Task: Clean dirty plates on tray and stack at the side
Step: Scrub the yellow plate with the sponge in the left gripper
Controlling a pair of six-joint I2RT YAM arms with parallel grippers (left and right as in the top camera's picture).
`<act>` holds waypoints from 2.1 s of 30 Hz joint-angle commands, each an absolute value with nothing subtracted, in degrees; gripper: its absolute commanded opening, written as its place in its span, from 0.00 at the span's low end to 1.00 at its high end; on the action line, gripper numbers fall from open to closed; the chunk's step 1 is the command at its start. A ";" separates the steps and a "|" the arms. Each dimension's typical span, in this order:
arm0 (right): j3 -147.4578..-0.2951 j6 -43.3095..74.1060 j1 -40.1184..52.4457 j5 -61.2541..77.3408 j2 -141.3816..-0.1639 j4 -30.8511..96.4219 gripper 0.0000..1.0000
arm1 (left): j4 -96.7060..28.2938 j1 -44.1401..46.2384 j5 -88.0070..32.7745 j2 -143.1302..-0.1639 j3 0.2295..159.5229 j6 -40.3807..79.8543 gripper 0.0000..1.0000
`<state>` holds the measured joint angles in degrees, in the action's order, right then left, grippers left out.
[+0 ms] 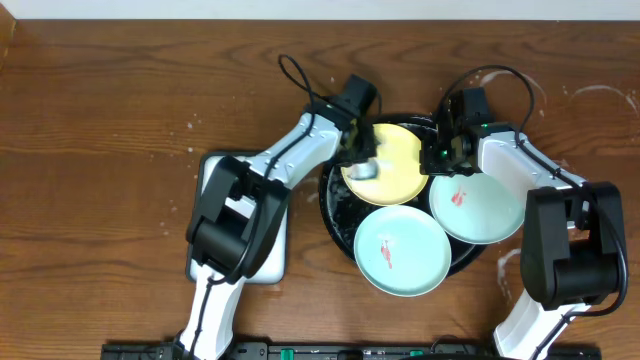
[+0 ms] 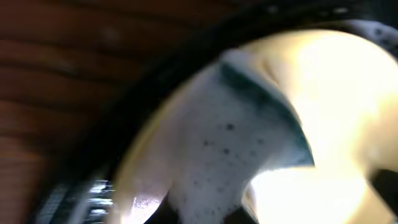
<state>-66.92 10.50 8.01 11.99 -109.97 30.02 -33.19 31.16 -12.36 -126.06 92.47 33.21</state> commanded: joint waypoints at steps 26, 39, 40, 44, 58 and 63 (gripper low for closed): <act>-66.74 10.90 8.29 9.91 -110.06 30.83 0.01 | -50.87 33.45 16.43 -117.05 101.41 22.76 0.08; -66.74 8.97 8.29 9.91 -110.06 30.79 0.01 | -73.43 28.97 15.51 -101.27 101.25 22.98 0.08; -66.74 8.54 8.29 9.89 -110.06 30.72 0.01 | -74.61 28.01 15.49 -101.01 100.97 23.00 0.08; -67.05 7.84 8.29 9.89 -109.58 30.74 0.01 | -76.77 22.79 14.44 -100.84 96.86 24.95 0.08; -69.65 6.46 14.48 -10.79 -90.72 36.45 0.01 | -60.45 6.13 -3.49 -100.86 71.88 24.47 0.07; -69.65 1.83 20.14 -22.39 -87.07 36.47 0.01 | -60.31 3.88 -5.26 -100.84 71.61 22.41 0.08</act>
<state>-68.88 5.63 17.23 -11.46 -88.82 36.42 -60.14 4.49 -2.33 -100.92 71.57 23.77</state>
